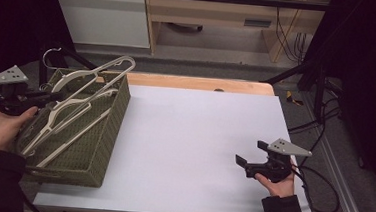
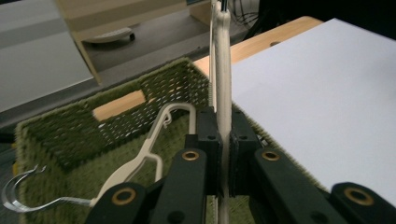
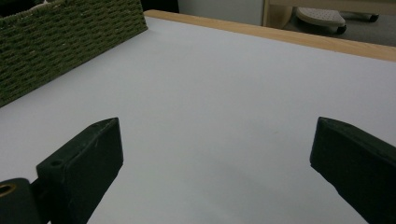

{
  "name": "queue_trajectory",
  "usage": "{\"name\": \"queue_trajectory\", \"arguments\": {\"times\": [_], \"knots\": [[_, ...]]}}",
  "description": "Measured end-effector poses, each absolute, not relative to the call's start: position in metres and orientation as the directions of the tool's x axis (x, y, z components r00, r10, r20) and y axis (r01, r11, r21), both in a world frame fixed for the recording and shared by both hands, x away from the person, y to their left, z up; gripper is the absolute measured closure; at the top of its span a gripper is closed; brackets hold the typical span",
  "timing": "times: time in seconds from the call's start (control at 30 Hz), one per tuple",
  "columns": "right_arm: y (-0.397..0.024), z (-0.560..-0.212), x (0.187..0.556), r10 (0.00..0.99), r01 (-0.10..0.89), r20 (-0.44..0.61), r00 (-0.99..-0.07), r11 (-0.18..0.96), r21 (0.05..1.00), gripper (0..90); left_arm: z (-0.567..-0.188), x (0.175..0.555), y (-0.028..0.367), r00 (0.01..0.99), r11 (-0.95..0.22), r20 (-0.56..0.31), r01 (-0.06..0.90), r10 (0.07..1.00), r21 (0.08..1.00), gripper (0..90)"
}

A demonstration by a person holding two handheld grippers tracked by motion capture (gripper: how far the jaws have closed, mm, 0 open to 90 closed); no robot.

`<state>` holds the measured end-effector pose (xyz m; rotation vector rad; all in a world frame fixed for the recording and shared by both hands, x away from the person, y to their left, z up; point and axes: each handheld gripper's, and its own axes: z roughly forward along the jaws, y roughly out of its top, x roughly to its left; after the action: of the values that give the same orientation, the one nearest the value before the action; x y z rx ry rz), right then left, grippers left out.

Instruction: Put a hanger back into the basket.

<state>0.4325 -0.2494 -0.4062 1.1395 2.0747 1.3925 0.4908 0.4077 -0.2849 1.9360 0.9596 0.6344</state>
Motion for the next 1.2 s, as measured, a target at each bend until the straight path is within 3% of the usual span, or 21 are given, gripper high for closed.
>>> {"name": "queue_trajectory", "arguments": {"times": [0.67, 1.2], "knots": [[-0.248, -0.407, 0.433, 0.799, 0.412, 0.115, -0.591, 0.176, 0.894, 3.4, -0.314, 0.499, 0.425, 0.527, -0.386, 0.098, 0.472, 0.844, 0.793, 85.9], [-0.247, -0.408, 0.433, 0.796, 0.416, 0.113, -0.595, 0.184, 0.89, 3.6, -0.361, 0.502, 0.416, 0.488, -0.299, -0.016, 0.56, 0.873, 0.773, 85.4]]}}
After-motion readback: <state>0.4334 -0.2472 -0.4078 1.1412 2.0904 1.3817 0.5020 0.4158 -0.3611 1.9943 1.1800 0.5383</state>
